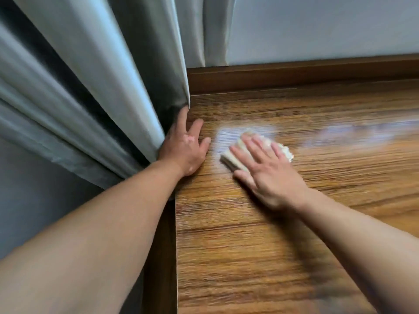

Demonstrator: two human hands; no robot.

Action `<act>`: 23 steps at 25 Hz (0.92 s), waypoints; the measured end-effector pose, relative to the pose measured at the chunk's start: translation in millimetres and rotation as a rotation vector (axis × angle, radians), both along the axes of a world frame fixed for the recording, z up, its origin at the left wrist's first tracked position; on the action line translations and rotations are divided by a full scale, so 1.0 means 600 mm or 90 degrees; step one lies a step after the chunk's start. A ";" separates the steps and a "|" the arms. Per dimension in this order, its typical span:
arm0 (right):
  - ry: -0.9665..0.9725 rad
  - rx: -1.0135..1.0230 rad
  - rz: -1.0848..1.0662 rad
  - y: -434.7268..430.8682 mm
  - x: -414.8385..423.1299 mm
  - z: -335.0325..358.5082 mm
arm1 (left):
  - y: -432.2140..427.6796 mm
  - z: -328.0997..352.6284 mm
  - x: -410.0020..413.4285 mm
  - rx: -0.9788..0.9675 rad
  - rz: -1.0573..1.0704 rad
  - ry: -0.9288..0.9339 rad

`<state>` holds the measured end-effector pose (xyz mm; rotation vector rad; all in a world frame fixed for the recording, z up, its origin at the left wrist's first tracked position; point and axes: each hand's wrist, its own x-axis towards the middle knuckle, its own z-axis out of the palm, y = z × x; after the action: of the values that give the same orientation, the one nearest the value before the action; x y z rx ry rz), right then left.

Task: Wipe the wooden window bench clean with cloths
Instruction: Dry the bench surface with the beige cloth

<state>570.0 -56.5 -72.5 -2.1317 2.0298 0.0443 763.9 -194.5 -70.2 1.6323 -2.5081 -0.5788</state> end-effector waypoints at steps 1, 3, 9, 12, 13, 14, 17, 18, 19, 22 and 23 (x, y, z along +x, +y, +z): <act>-0.017 0.006 -0.151 -0.029 -0.016 -0.001 | 0.006 -0.008 -0.001 -0.001 0.013 -0.004; -0.071 -0.017 -0.339 -0.022 0.047 -0.012 | 0.012 -0.015 -0.001 -0.007 0.044 0.000; -0.083 -0.030 0.056 0.238 0.223 0.004 | 0.030 -0.009 -0.004 -0.071 0.061 -0.001; 0.002 -0.028 -0.181 0.193 -0.004 -0.010 | 0.056 -0.007 -0.009 -0.180 0.064 -0.001; 0.026 -0.008 -0.306 0.173 -0.082 -0.008 | 0.056 -0.008 -0.006 -0.205 0.048 -0.001; 0.019 -0.007 -0.420 0.159 -0.139 -0.002 | 0.052 -0.009 -0.001 -0.207 0.029 0.002; -0.023 -0.008 -0.595 0.151 -0.092 -0.004 | 0.039 -0.020 0.006 -0.191 -0.004 0.023; -0.031 -0.011 -0.530 0.157 -0.007 -0.009 | 0.035 -0.023 0.006 -0.190 -0.012 0.024; -0.046 -0.011 -0.405 0.170 0.093 -0.007 | 0.034 -0.025 0.004 -0.187 -0.019 0.021; -0.096 -0.067 -0.072 0.279 0.298 -0.012 | 0.033 -0.025 0.002 -0.181 -0.020 0.033; -0.123 -0.039 -0.020 0.285 0.275 -0.004 | 0.032 -0.025 0.003 -0.183 -0.019 0.043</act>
<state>735.3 114.5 -74.8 -2.0494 1.9764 -0.2223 765.7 -175.1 -85.2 1.4485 -2.4348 -0.2556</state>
